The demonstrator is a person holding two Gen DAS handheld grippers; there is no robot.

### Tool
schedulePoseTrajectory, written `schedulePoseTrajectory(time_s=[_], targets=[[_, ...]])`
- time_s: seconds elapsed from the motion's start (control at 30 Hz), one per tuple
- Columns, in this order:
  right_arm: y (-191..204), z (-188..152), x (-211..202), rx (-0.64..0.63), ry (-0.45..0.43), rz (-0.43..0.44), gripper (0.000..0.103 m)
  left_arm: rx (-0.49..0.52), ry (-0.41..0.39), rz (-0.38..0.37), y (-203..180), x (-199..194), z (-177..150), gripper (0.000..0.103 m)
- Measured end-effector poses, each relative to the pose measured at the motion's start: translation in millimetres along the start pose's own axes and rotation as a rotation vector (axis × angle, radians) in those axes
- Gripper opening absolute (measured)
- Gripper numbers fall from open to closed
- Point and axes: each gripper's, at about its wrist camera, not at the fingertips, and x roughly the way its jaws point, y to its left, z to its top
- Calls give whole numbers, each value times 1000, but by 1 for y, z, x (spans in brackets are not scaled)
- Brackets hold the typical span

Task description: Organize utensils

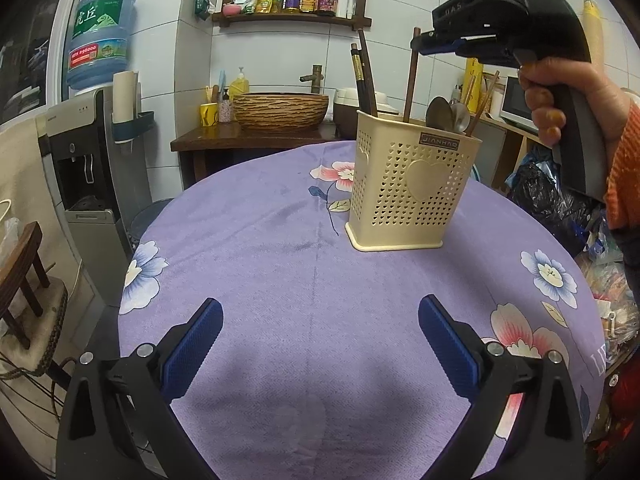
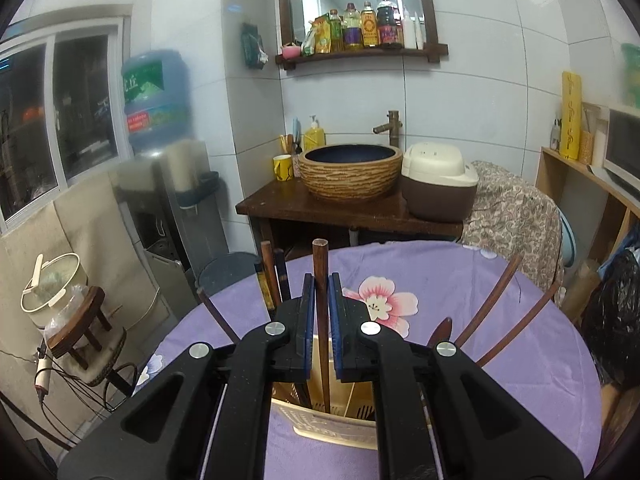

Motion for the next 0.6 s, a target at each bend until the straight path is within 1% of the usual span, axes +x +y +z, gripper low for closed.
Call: schedulePoseTrajectory(time_s=[0.13,0.17,0.2,0.23,0.27,0.3,0.37,0.43,0.47,0.5,0.6], targets=[[-3,-6,4,9,13,-2,10,1,0,0,0,0,0,97],[-3,-7,4,8,15,-3,19,3,0,1,0,0,0,97],[-3,-8,2,8,11,-4,39,4,0,2,0,0,0,97],[-4,-10,-2,13,-7,-8,52,6,0,2,-1,-1,0,97],[-4,-10,-6,15,-27,-13,70,6,-1,3,-1,-1,0,97],[-4,-12,-12,13,-47,-19,73,6,-2,3,-1,-1,0,97],[-1,-16,-25,-7,-73,-14,76,7,-8,5,-2,-1,0,97],[-2,-22,-38,-11,-87,-18,86,9,-11,9,-2,-2,0,97],[-3,-25,-45,-11,-98,-20,93,13,-15,13,-3,-3,0,97],[-4,-31,-55,-13,-119,-23,97,16,-20,16,-4,-3,-1,97],[-8,-44,-75,-37,-154,-61,97,25,-31,14,-7,-6,-1,97]])
